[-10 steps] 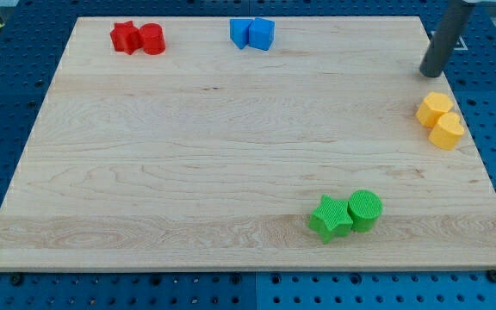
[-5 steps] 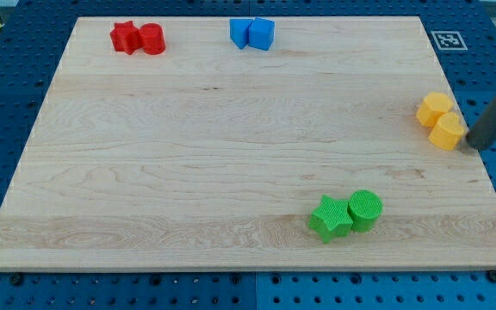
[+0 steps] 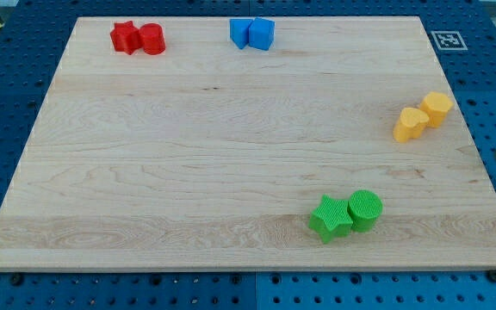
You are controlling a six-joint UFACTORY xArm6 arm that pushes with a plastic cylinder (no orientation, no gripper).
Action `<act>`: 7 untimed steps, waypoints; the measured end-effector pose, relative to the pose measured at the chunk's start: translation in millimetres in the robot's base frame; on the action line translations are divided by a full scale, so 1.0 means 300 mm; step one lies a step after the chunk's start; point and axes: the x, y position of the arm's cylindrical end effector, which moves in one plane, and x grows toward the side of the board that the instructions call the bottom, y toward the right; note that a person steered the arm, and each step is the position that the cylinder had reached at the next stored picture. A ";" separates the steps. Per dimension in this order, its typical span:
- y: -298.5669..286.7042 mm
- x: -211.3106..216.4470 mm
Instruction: Slide yellow hexagon to the top of the yellow heart
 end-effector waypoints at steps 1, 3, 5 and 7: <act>0.002 -0.088; -0.062 -0.196; -0.062 -0.305; -0.118 -0.317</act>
